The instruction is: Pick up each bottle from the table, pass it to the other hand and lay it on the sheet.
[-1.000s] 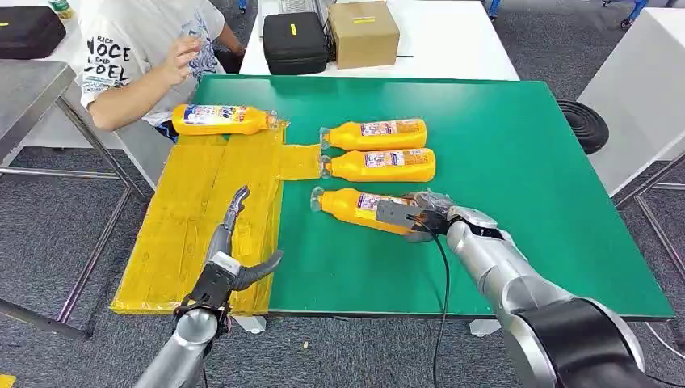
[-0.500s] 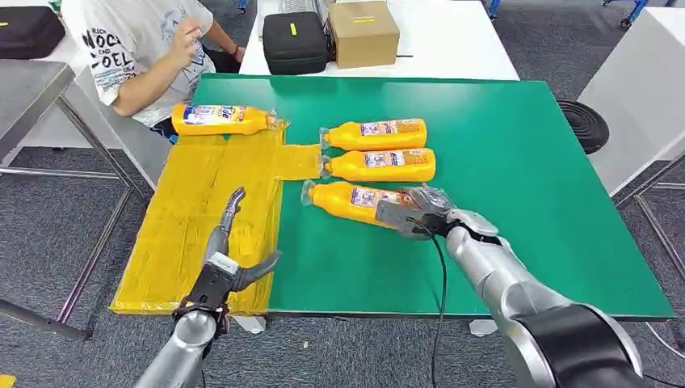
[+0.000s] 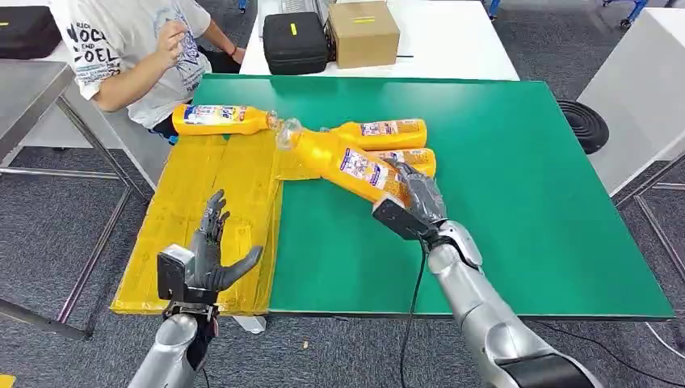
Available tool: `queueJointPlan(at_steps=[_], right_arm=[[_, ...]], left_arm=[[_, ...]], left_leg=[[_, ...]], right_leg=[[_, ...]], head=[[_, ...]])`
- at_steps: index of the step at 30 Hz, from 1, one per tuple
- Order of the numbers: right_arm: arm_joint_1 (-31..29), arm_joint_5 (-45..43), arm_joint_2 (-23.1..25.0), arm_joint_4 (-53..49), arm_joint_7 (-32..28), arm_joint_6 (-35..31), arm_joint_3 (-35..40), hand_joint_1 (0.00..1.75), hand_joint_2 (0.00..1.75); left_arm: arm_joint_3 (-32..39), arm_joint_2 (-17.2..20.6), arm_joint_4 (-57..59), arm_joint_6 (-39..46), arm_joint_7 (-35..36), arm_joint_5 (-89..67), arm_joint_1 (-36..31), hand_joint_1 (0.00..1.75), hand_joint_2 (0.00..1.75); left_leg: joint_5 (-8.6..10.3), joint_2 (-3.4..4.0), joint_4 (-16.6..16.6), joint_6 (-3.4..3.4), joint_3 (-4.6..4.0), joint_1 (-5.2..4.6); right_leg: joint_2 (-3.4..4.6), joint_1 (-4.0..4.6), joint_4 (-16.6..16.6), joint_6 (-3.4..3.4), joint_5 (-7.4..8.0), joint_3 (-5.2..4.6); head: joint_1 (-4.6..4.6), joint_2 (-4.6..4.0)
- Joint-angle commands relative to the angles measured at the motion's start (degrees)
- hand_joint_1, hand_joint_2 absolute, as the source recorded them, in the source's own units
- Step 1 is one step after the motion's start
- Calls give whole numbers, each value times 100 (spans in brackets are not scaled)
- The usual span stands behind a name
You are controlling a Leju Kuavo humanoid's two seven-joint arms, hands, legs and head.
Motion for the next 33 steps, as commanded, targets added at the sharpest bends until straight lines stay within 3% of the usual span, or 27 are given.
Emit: queueJointPlan(at_steps=[1,13,33], right_arm=[[377,-70,400,-36,-261,467,330,175,175],[596,-204,928,368,-552,744,987,175,175],[664,-326,1021,538,-510,1126,1320,175,175]], left_arm=[[-26,17,601,-1508,367,1201,-502,0,175],[-386,-106,1053,-1928,579,1536,-857,0,175],[-400,-169,1265,-2097,421,1638,-1047,0,175]], left_leg=[[-5,1,-3,-3,17,6],[-2,2,-3,-1,7,4],[-8,2,-3,-1,16,6]], right_leg=[[-6,9,-5,-16,-5,19],[-3,5,-3,-9,-3,3],[-8,9,-6,-18,-8,16]], head=[[0,0],[0,0],[-2,0]])
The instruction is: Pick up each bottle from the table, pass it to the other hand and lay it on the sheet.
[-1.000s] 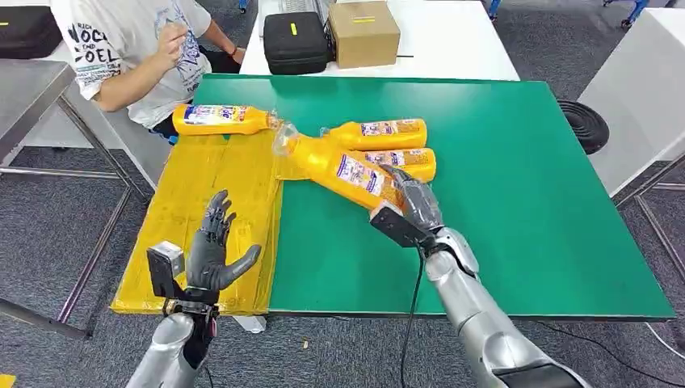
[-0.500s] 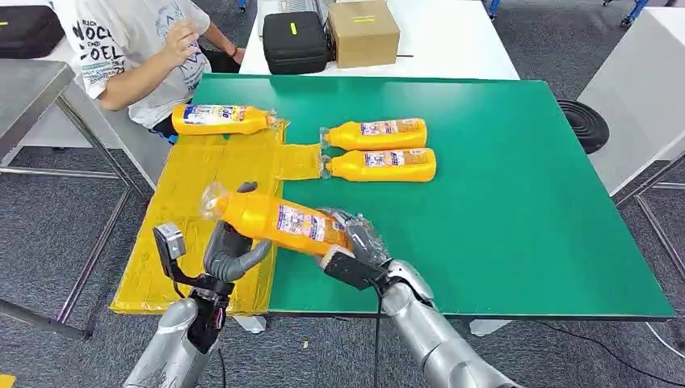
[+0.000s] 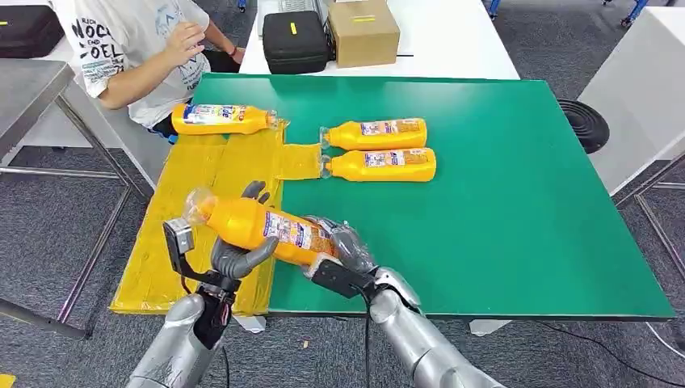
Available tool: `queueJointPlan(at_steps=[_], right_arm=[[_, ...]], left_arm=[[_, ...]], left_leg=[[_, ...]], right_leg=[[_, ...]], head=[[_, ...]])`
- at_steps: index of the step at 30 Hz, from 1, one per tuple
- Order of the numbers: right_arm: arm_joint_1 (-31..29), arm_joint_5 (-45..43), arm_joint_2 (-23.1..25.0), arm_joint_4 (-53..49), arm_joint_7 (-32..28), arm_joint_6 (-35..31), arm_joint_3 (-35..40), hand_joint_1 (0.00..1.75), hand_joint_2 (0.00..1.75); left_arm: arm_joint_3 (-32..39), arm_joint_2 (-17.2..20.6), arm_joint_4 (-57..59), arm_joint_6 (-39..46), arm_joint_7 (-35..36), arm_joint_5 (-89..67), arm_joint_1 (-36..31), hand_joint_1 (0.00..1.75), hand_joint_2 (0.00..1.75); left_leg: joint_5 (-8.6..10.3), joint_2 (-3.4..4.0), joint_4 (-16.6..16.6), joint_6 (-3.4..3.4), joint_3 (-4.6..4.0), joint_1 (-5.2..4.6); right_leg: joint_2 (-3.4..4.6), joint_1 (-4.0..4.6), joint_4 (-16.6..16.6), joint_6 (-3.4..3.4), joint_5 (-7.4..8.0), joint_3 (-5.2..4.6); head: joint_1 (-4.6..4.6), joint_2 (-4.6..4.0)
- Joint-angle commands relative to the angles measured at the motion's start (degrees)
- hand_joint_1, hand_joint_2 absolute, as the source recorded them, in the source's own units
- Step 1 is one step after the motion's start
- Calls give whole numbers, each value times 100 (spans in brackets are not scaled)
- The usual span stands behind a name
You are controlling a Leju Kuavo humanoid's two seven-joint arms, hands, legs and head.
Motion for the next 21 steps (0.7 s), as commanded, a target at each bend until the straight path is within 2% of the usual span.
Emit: queueJointPlan(at_steps=[1,4,5,6,7,9,21], right_arm=[[-126,32,30,561,55,310,458,175,175],[-127,49,52,681,81,419,548,175,175],[-115,48,54,717,89,448,564,175,175],[-108,38,52,732,89,460,562,175,175],[-97,31,46,751,89,488,568,175,175],[-78,-5,30,793,80,543,555,175,175],[-66,-140,-4,809,16,635,520,175,175]], left_arm=[[-126,-24,461,-201,-123,79,-346,0,175],[-83,-69,411,-473,-208,236,-351,0,175],[-49,-88,397,-569,-219,337,-347,7,175],[-40,-91,378,-593,-236,358,-344,106,175],[-22,-103,352,-760,-250,484,-334,166,175],[0,-130,306,-973,-283,657,-324,175,175],[-171,-76,302,-1107,-384,466,-315,175,175]], left_leg=[[-7,2,-3,-1,22,2],[-6,-2,-1,-1,20,3],[-3,-3,-2,-1,11,2],[-8,-3,-2,-1,23,4],[-5,-5,-2,-1,18,4],[-5,-8,-3,0,17,3],[-4,-8,-2,-1,13,4]], right_leg=[[-5,5,-5,-13,-7,24],[-9,6,-4,-13,-8,23],[-8,4,-4,-8,-4,13],[-11,7,-6,-14,-9,27],[-12,6,-5,-12,-7,21],[-15,6,-6,-12,-7,22],[-18,6,-6,-11,-8,15]], head=[[-2,0],[-2,0],[0,0],[-2,0],[-2,0],[-2,0],[-2,0]])
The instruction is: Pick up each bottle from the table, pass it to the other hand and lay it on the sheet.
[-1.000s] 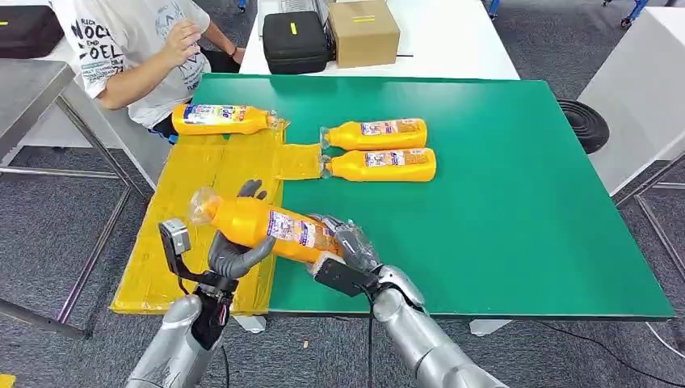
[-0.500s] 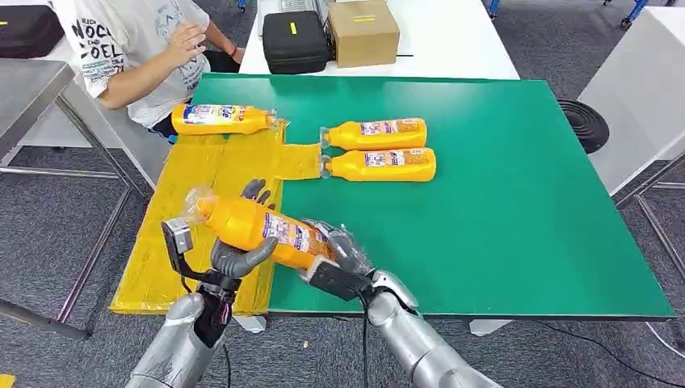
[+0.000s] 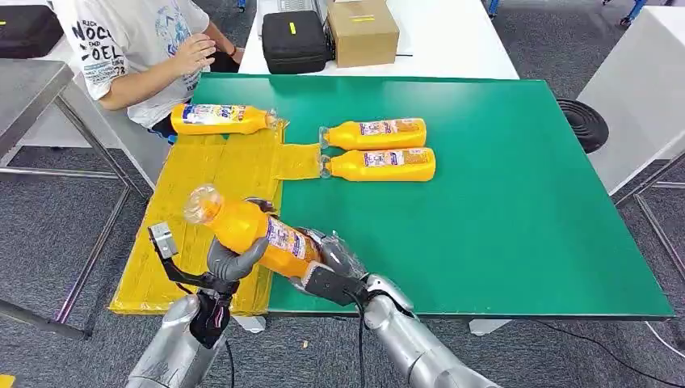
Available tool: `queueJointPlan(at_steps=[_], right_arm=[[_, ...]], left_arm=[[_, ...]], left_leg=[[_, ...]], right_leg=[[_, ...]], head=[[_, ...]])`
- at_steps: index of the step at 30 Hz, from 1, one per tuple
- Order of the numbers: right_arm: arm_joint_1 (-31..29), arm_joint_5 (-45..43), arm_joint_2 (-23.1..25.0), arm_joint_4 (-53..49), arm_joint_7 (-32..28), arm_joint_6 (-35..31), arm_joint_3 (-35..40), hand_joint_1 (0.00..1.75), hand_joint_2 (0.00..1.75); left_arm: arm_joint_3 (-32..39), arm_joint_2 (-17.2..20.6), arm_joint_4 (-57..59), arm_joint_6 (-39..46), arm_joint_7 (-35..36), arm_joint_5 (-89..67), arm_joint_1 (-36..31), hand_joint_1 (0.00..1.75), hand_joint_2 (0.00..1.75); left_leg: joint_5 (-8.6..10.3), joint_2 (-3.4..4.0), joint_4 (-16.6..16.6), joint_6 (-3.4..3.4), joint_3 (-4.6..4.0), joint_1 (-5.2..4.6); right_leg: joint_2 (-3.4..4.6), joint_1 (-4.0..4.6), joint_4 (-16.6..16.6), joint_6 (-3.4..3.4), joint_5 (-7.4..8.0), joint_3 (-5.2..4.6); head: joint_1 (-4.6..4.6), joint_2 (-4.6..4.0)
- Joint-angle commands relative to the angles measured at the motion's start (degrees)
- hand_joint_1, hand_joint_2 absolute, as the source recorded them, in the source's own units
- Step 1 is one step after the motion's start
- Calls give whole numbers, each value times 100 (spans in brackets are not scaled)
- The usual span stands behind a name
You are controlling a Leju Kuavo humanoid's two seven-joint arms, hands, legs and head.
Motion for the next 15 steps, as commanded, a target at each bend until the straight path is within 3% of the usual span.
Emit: queueJointPlan(at_steps=[1,4,5,7,8,9,10,15], right_arm=[[-37,-19,-67,473,-25,144,232,175,175],[-15,-45,-79,429,-34,84,211,175,175],[15,-91,-66,389,-40,0,153,105,175],[15,-91,-66,389,-40,0,153,105,175],[15,-91,-66,389,-40,0,153,0,175],[50,-164,-48,317,-27,-76,75,0,175],[63,-199,-47,267,-13,-102,49,0,0],[113,-315,-72,43,13,-204,-73,0,0]], left_arm=[[-241,-30,252,-75,-98,-228,-334,175,175],[-275,-23,328,-4,-125,-377,-372,175,175],[-304,-8,340,76,-127,-457,-387,175,175],[-304,-8,340,76,-127,-457,-387,175,175],[-304,-8,340,76,-127,-457,-387,175,175],[-269,-19,345,149,-134,-513,-384,175,175],[-269,-4,323,255,-146,-630,-374,175,175],[-257,65,259,672,-246,-1037,-368,175,175]], left_leg=[[-7,-15,-3,0,24,4],[-2,-13,-2,0,10,2],[-6,-16,-2,-1,21,6],[-6,-18,-1,-1,21,6],[-6,-18,-2,-1,22,6],[-3,-14,-1,-1,11,3],[-4,-15,-2,-1,16,4],[-8,-7,0,0,19,2]], right_leg=[[-23,8,-7,-14,-11,33],[-17,4,-4,-9,-6,17],[-23,9,-7,-14,-10,31],[-25,9,-6,-15,-11,31],[-26,9,-7,-15,-11,32],[-18,5,-4,-10,-7,19],[-21,6,-5,-13,-9,25],[-13,6,-3,-14,-9,26]], head=[[0,0],[0,0],[0,0],[0,0],[0,0],[0,0],[0,0],[0,0]])
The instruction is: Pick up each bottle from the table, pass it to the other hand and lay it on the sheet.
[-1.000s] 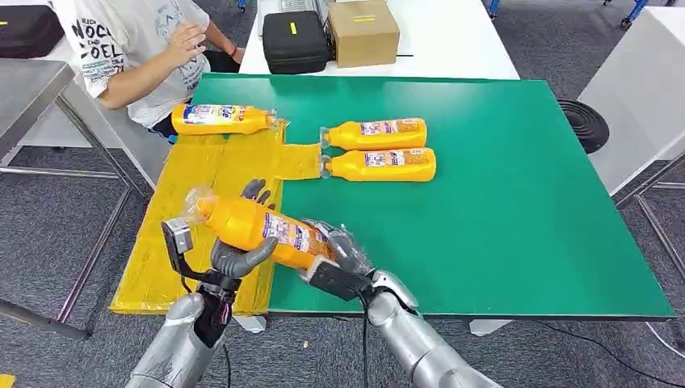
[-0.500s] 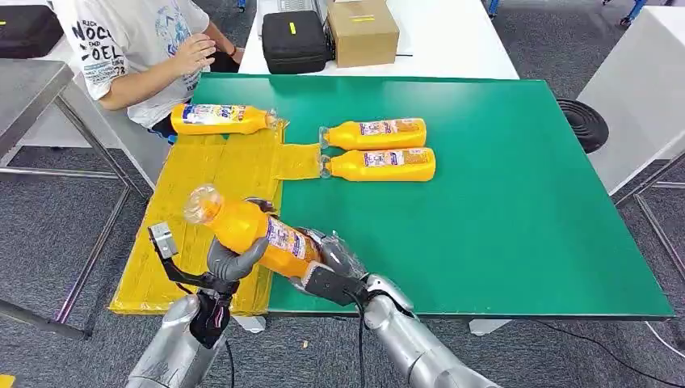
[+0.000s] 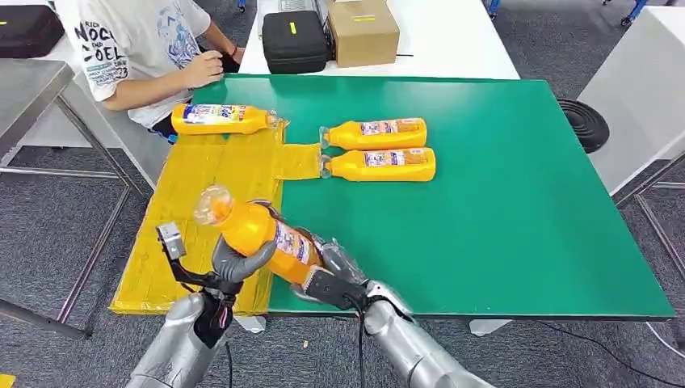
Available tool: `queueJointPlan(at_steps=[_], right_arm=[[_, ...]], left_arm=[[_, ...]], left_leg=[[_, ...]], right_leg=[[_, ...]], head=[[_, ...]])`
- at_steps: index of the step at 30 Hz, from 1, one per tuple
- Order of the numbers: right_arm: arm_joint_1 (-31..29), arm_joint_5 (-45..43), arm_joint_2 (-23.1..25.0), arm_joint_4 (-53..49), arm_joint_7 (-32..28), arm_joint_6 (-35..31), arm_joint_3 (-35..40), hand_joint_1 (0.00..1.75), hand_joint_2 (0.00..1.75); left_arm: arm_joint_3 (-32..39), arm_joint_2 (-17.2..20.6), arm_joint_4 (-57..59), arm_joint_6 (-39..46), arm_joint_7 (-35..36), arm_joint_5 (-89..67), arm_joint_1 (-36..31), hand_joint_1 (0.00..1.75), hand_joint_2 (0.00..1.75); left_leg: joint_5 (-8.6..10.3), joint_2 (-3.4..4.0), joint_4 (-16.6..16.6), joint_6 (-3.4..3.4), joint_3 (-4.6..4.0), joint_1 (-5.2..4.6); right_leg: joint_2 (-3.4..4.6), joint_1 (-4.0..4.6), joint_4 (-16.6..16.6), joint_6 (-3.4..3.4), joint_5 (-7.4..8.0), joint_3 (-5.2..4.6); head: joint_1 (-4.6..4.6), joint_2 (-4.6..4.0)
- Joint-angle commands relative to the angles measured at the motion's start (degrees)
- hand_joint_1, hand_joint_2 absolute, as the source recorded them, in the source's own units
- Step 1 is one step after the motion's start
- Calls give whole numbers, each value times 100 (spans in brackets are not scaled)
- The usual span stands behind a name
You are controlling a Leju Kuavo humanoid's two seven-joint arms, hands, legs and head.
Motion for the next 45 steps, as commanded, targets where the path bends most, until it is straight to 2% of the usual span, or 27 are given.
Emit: queueJointPlan(at_steps=[1,8,12,14,15,19,26,28,32,39,41,45], right_arm=[[12,-133,-72,-1,50,-108,-69,0,0],[390,-278,-298,-1025,93,-204,-234,0,0],[877,-239,-579,-1991,202,-172,-292,0,0],[1018,-222,-667,-2260,267,-109,-326,0,0],[1085,-167,-727,-2379,285,-164,-339,0,0],[1395,-97,-824,-2947,330,-210,-475,0,0],[1733,-180,-830,-3508,302,-130,-804,0,0],[1795,-448,-739,-3663,190,-89,-1079,0,0],[1950,-681,-649,-3979,133,118,-1423,0,0],[1989,-953,-548,-4213,25,345,-1751,0,0],[2039,-1132,-552,-4357,-18,445,-1849,0,0],[2074,-1318,-615,-4400,-88,531,-1902,0,0]], left_arm=[[-171,76,232,462,-106,-444,-317,175,175],[55,298,59,1588,-232,-1495,-425,175,175],[308,625,-354,2441,-206,-2423,-667,175,175],[451,710,-570,2484,-96,-2614,-722,175,175],[429,864,-694,2886,-131,-3067,-829,175,175],[441,1199,-851,3259,121,-3764,-1394,175,175],[314,1623,-949,3379,560,-4535,-1878,175,175],[-128,1908,-612,3155,899,-5169,-2134,175,175],[-671,2026,33,2977,1011,-5955,-2101,175,175],[-1679,1956,1042,2931,1356,-7241,-2002,175,175],[-2130,1915,1720,2692,1355,-7563,-2214,175,175],[-2319,1924,2087,2652,1242,-7569,-2283,175,175]], left_leg=[[-6,-1,0,0,15,2],[-4,-2,0,0,10,2],[0,-9,1,-1,0,4],[-1,-7,2,-1,-1,5],[-6,-11,5,-1,7,7],[-7,-12,12,-3,3,9],[0,-4,5,-5,-1,5],[0,-4,4,-6,2,5],[0,-10,0,-6,12,4],[0,-10,-7,-5,21,-1],[0,-14,-8,-5,24,-1],[-3,-9,-4,-5,26,2]], right_leg=[[-8,5,-2,-11,-6,18],[-8,5,-2,-12,-4,14],[-15,6,-1,-10,-3,7],[-12,6,0,-10,-3,5],[-18,9,2,-14,-9,16],[-20,12,8,-17,-11,13],[-9,7,5,-12,-4,5],[-10,7,6,-13,-5,7],[-16,5,2,-15,-7,16],[-16,1,-3,-13,-7,25],[-20,0,-5,-14,-9,30],[-18,5,-5,-17,-9,32]], head=[[-2,0],[-4,0],[-2,0],[-2,0],[-4,0],[-4,0],[-2,0],[-2,0],[-2,0],[-2,0],[0,0],[-2,0]])
